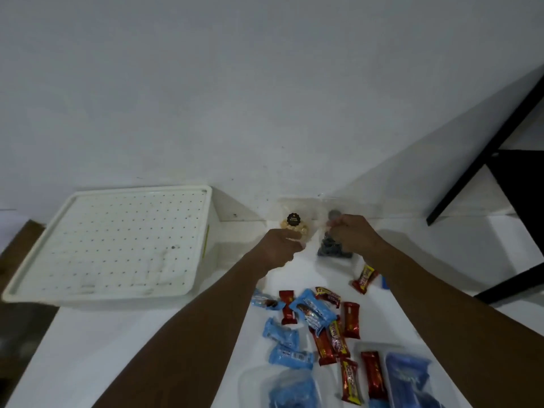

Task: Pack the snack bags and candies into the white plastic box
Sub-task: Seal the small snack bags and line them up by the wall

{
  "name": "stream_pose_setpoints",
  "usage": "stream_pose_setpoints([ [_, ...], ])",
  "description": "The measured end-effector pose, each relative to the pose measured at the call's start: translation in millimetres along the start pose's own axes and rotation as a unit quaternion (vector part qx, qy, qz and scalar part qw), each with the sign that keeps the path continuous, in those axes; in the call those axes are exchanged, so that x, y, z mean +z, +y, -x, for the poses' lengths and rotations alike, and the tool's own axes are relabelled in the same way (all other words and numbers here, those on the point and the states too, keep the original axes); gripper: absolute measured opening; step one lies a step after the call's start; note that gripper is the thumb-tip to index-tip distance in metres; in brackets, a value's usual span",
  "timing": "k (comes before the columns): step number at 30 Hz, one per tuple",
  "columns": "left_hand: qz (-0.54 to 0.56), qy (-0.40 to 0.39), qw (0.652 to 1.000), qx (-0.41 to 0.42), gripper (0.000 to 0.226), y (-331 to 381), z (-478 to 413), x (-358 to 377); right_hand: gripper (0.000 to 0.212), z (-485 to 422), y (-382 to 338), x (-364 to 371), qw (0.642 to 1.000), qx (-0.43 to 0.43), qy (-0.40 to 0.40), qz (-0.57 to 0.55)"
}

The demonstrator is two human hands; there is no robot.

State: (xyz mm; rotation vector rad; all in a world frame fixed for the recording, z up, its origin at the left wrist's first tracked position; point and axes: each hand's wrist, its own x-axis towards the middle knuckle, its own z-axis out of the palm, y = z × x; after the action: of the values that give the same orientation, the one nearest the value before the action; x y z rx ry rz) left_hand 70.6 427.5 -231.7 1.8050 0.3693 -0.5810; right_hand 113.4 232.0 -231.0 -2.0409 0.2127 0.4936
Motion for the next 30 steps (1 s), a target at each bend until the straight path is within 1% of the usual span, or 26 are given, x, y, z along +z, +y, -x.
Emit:
stream_pose_setpoints([
  [1,-0.018,0.003,1.0,0.001,0.037,-4,18,-11,0.017,11,-9,12,1.0,0.001,-0.022,-0.012],
  [3,-0.012,0.004,1.0,0.002,0.045,-22,54,-34,0.016,37,-22,42,0.997,0.005,-0.068,-0.028],
  [4,-0.008,0.014,1.0,0.001,0.044,-34,72,-46,0.015,51,-28,59,0.996,0.003,-0.091,-0.02],
  [7,-0.017,0.054,0.998,-0.027,0.031,-79,119,-82,0.01,91,-40,118,0.989,0.002,-0.146,-0.012],
  [9,-0.015,0.069,0.997,-0.044,0.03,-118,145,-105,0.011,114,-37,161,0.984,0.011,-0.177,-0.005],
  [13,-0.033,0.091,0.991,-0.095,0.031,-204,184,-141,0.013,158,-11,243,0.971,0.05,-0.231,0.043],
  [15,-0.067,0.096,0.988,-0.102,0.034,-246,197,-149,0.016,177,8,275,0.959,0.078,-0.252,0.107],
  [17,-0.131,0.093,0.981,-0.109,0.038,-281,210,-152,0.025,193,28,299,0.941,0.099,-0.254,0.2],
  [19,-0.168,0.084,0.976,-0.11,0.043,-308,219,-152,0.035,210,48,315,0.925,0.107,-0.242,0.272],
  [22,-0.231,0.096,0.965,-0.076,0.044,-328,221,-144,0.044,227,79,332,0.916,0.125,-0.225,0.307],
  [24,-0.238,0.103,0.964,-0.064,0.044,-331,221,-138,0.042,233,95,339,0.922,0.131,-0.209,0.299],
  [26,-0.251,0.096,0.96,-0.076,0.052,-332,221,-134,0.027,234,104,342,0.934,0.121,-0.192,0.274],
  [28,-0.273,0.078,0.953,-0.105,0.072,-328,222,-133,0.015,230,100,337,0.962,0.131,-0.168,0.172],
  [30,-0.276,0.058,0.953,-0.107,0.095,-318,223,-135,0.012,225,84,324,0.979,0.114,-0.15,0.083],
])
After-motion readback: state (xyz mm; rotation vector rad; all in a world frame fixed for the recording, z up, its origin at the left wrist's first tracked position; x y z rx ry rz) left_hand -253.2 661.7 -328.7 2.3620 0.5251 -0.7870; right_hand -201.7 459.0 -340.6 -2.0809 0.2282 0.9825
